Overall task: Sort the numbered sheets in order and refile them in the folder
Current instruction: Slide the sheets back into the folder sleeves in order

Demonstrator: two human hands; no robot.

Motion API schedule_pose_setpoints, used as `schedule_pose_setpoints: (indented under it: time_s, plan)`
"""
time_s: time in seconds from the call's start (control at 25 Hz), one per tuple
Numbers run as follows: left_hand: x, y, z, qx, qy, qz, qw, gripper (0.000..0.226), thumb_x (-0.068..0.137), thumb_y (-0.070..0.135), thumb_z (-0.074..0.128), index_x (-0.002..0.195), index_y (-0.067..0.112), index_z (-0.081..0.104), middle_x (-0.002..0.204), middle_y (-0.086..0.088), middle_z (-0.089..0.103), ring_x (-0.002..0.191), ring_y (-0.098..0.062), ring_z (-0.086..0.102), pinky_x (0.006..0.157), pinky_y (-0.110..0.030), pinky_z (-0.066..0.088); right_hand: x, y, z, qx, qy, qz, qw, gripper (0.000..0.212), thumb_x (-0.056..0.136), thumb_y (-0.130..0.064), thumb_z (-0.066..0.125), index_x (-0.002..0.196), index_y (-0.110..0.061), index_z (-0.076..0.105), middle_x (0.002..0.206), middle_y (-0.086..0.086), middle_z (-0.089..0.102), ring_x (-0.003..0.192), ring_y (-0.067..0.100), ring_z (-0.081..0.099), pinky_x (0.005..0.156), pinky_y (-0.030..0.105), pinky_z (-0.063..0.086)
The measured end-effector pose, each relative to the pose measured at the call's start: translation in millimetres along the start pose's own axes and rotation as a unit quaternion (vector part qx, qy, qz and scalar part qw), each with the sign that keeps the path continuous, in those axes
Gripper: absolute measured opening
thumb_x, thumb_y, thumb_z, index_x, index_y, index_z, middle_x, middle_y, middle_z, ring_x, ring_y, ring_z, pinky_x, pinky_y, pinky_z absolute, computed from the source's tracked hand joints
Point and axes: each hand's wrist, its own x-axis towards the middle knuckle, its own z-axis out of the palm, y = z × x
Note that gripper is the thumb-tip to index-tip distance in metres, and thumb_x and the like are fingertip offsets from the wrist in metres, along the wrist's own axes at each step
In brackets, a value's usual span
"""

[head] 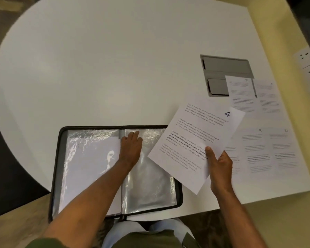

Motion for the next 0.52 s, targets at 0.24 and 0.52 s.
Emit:
schedule_pose_setpoints:
  time_s: [0.24, 0.52]
  plan:
    - [17.1, -13.9, -17.8, -0.001, -0.012, 0.060, 0.998, 0.026, 0.067, -0.002, 0.074, 0.080, 0.016, 0.060, 0.092, -0.005, 0.061, 0.087, -0.030, 0.060, 0.088, -0.049, 0.038, 42.2, -4.0, 16.4, 0.024, 0.000, 0.005, 1.000, 0.041, 0.098, -0.026, 0.069, 0.138, -0.023, 0.060, 0.124, -0.007, 0.072, 0.113, 0.011, 0.069, 0.103, 0.042, 0.055]
    - [40.9, -19.5, -34.4, -0.039, -0.123, 0.108, 0.986, 0.020, 0.082, 0.015, 0.064, 0.099, 0.023, 0.057, 0.115, 0.005, 0.057, 0.118, -0.023, 0.047, 0.101, -0.043, 0.020, 108.3, -3.8, 52.7, 0.222, 0.018, 0.117, 0.968, 0.041, 0.101, -0.020, 0.065, 0.141, -0.024, 0.058, 0.125, -0.002, 0.072, 0.115, 0.018, 0.069, 0.090, 0.036, 0.060]
